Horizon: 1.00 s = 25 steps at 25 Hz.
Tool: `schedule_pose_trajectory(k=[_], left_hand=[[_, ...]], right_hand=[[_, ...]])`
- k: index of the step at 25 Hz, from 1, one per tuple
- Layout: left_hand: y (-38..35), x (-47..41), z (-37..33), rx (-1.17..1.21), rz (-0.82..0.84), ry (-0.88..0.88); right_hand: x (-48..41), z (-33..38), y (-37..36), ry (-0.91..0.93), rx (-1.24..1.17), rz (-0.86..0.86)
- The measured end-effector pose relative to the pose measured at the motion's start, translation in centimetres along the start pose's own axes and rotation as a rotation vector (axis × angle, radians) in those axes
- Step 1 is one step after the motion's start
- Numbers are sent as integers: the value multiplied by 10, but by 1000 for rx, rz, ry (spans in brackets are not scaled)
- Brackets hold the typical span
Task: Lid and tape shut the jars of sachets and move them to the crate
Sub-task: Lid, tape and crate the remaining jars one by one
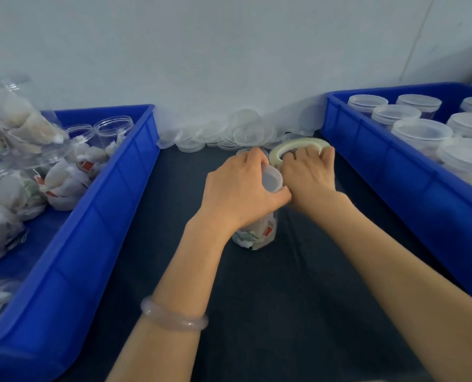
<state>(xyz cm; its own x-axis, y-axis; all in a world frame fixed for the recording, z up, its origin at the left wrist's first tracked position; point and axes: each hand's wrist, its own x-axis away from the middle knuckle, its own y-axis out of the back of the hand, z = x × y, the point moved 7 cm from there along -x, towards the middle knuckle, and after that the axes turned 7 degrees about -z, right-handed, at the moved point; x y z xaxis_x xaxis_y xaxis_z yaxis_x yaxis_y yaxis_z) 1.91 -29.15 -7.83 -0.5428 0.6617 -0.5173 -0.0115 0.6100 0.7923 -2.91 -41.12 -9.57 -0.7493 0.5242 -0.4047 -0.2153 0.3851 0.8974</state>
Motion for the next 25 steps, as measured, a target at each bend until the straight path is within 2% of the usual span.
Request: schedule_pose_trajectory(k=[3, 6, 9, 12, 15, 18, 19, 20, 22, 25], left_hand=[[1, 0, 0, 52, -59, -19], [7, 9, -1, 208, -214, -46], [9, 18, 7, 395, -401, -21], [5, 23, 13, 545, -477, -22], [0, 27, 21, 721, -494, 18], [-12, 29, 33, 989, -441, 196], [-18, 30, 37, 1072, -414, 267], [-25, 30, 41, 1137, -383, 348], [-37, 31, 47, 1221, -330, 502], [-40, 31, 50, 1243, -328, 546]], right_hand=[[24, -4, -16, 11, -101, -52], [42, -13, -32, -66, -294, -118], [44, -19, -59, -64, -359, -7], [45, -22, -72, -39, -439, 91], [46, -20, -63, 6, -581, 65], [52, -8, -26, 60, -1198, -93], [57, 0, -16, 100, -1356, -92], [61, 10, -10, 139, -1404, -66], [67, 30, -9, 178, -1295, -16], [67, 35, -11, 141, -1278, 3]])
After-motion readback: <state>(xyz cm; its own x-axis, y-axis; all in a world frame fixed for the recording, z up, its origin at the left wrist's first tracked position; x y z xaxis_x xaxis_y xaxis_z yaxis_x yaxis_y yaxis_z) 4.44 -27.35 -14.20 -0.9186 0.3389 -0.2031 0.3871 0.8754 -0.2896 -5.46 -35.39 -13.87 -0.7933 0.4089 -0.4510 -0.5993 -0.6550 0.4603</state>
